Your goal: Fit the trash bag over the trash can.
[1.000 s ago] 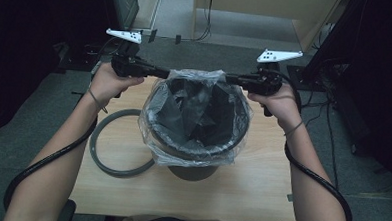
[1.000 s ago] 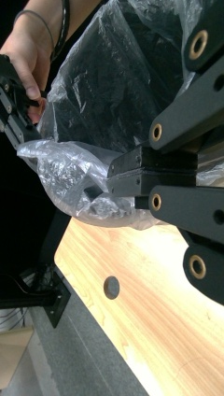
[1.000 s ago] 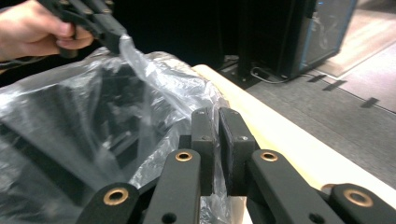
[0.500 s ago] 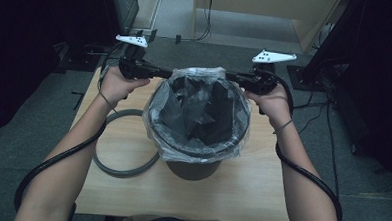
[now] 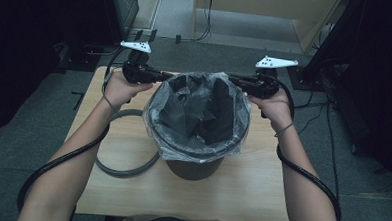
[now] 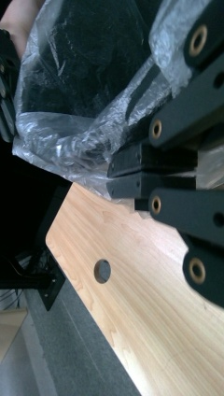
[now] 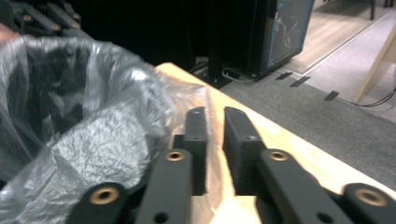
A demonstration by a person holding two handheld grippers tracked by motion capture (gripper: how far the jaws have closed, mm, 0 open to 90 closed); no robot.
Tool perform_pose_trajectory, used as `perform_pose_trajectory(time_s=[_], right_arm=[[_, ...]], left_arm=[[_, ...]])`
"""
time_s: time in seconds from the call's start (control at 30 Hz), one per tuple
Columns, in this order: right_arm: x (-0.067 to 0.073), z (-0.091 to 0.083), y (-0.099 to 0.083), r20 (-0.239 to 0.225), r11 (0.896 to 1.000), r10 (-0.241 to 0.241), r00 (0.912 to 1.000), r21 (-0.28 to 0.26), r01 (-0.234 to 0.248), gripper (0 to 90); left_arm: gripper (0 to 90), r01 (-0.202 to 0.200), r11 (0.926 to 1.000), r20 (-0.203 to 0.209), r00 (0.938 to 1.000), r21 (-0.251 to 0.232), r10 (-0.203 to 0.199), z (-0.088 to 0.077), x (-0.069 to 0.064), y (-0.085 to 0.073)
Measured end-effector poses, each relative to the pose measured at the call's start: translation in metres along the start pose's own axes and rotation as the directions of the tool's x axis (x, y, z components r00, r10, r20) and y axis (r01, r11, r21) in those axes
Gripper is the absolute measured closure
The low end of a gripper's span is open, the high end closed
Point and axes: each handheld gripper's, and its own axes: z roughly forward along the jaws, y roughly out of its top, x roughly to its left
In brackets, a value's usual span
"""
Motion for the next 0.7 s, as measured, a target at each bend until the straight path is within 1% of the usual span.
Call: perform_pose_trajectory(time_s=[0.03, 0.07, 0.13, 0.17, 0.23, 0.27, 0.3, 0.33, 0.37, 0.43, 0.5, 0.57, 0.63, 0.7], right_arm=[[-0.001, -0.004, 0.002, 0.005, 1.000, 0.004, 1.0000, -0.010, -0.004, 75.8], [-0.002, -0.008, 0.005, 0.004, 1.000, 0.005, 1.0000, -0.020, -0.005, 73.4], [-0.002, -0.016, 0.013, 0.007, 0.999, -0.004, 1.0000, -0.040, 0.005, 67.8], [-0.001, -0.019, 0.017, 0.004, 0.999, 0.000, 1.0000, -0.051, 0.000, 65.7], [0.004, -0.026, 0.025, -0.021, 0.997, 0.001, 0.9998, -0.076, -0.002, 62.6], [0.008, -0.029, 0.028, -0.035, 0.997, 0.002, 0.9994, -0.080, -0.004, 61.0], [0.012, -0.031, 0.031, -0.047, 0.997, -0.003, 0.9989, -0.083, -0.001, 60.9], [0.017, -0.033, 0.033, -0.057, 0.997, -0.013, 0.9983, -0.082, 0.008, 60.9], [0.021, -0.033, 0.034, -0.068, 0.997, -0.023, 0.9974, -0.078, 0.018, 60.9], [0.030, -0.031, 0.036, -0.095, 0.998, -0.036, 0.9948, -0.055, 0.031, 61.1], [0.039, -0.028, 0.037, -0.116, 0.998, -0.061, 0.9914, -0.026, 0.058, 62.2], [0.045, -0.025, 0.039, -0.128, 0.997, -0.071, 0.9892, -0.015, 0.070, 62.5], [0.050, -0.023, 0.043, -0.135, 0.998, -0.065, 0.9887, -0.014, 0.064, 63.1], [0.055, -0.021, 0.048, -0.141, 0.999, -0.050, 0.9888, -0.005, 0.049, 63.9]], left_arm=[[81.0, 0.007, 1.0000, -0.003, 1.0000, -0.006, -0.007, -0.003, 0.001, 0.002], [77.9, 0.013, 0.9998, -0.003, 0.9999, -0.013, -0.013, -0.006, 0.002, 0.003], [70.5, 0.009, 0.9995, -0.026, 0.9996, -0.031, -0.010, -0.014, 0.002, 0.005], [67.2, 0.012, 0.9991, -0.028, 0.9995, -0.041, -0.013, -0.018, 0.003, 0.006], [62.0, 0.012, 0.9983, -0.030, 0.9995, -0.057, -0.013, -0.027, 0.002, 0.003], [61.3, 0.003, 0.9985, -0.031, 0.9995, -0.054, -0.005, -0.031, 0.001, 0.001], [60.0, -0.012, 0.9986, -0.044, 0.9990, -0.051, 0.010, -0.036, 0.000, -0.003], [59.0, -0.020, 0.9982, -0.051, 0.9985, -0.057, 0.018, -0.041, -0.001, -0.007], [58.3, -0.018, 0.9980, -0.051, 0.9986, -0.061, 0.015, -0.045, 0.000, -0.011], [56.8, -0.019, 0.9977, -0.069, 0.9975, -0.066, 0.014, -0.053, -0.001, -0.020], [54.8, -0.024, 0.9980, -0.095, 0.9953, -0.058, 0.018, -0.057, -0.003, -0.029], [52.9, -0.031, 0.9983, -0.109, 0.9937, -0.049, 0.025, -0.060, -0.004, -0.037], [52.1, -0.023, 0.9989, -0.101, 0.9947, -0.041, 0.019, -0.061, -0.005, -0.045], [50.0, -0.022, 0.9996, -0.112, 0.9935, -0.019, 0.020, -0.061, -0.005, -0.053]])
